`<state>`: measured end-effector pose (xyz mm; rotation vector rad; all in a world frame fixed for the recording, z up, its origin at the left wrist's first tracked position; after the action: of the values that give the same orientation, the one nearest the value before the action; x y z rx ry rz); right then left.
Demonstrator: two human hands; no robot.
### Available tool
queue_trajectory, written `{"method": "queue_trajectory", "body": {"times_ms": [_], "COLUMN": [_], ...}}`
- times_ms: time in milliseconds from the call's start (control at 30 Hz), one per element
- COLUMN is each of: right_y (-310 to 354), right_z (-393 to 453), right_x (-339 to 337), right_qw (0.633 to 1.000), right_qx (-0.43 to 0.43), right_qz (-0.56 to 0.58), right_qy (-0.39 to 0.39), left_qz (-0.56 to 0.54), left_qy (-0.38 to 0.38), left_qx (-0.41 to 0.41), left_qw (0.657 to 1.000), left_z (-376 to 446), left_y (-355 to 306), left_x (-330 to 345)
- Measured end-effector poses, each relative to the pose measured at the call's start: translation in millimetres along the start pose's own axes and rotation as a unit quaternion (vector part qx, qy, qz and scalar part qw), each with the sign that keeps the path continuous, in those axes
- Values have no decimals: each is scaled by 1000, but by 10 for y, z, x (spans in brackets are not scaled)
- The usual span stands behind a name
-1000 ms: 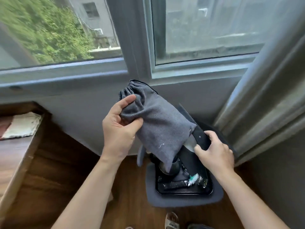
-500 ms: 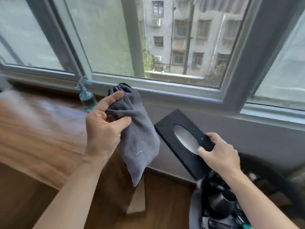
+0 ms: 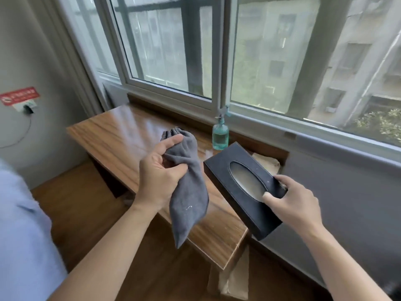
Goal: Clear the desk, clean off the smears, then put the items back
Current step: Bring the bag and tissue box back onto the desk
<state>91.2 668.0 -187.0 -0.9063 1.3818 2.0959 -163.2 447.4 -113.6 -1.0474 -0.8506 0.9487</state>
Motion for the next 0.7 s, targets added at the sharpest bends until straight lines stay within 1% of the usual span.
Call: {"method": "queue_trajectory", "body": {"times_ms": [133, 300, 567, 700], "right_y": [389, 838, 1544, 1875], "right_z": [4, 159, 596, 884], "right_x": [469, 968, 1961, 2427], "right_qw": [999, 998, 995, 995], "right_qx": [-15, -35, -61, -44], "right_qz": [7, 34, 27, 42], "right_qy": [32, 51, 74, 76], "left_qz": [24, 33, 55, 71], "left_qy": [-44, -101, -130, -131], "left_qx": [-5, -1, -7, -20], "left_qw": [999, 994, 990, 989], "left_z": [361, 766, 1668, 2337], "left_y": [139, 301, 621, 780], "left_x": [-451, -893, -1254, -1390]}}
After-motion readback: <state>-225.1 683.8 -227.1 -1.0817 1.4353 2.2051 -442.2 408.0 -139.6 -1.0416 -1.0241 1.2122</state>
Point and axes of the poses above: each hand's wrist, its own z-axis towards the middle knuckle, its own x-axis out of the palm, y = z × x, the point moved 8 cm from there along z, towards the middle knuckle, and after that the axes turned 15 degrees about -y, right-handed, at the moved point
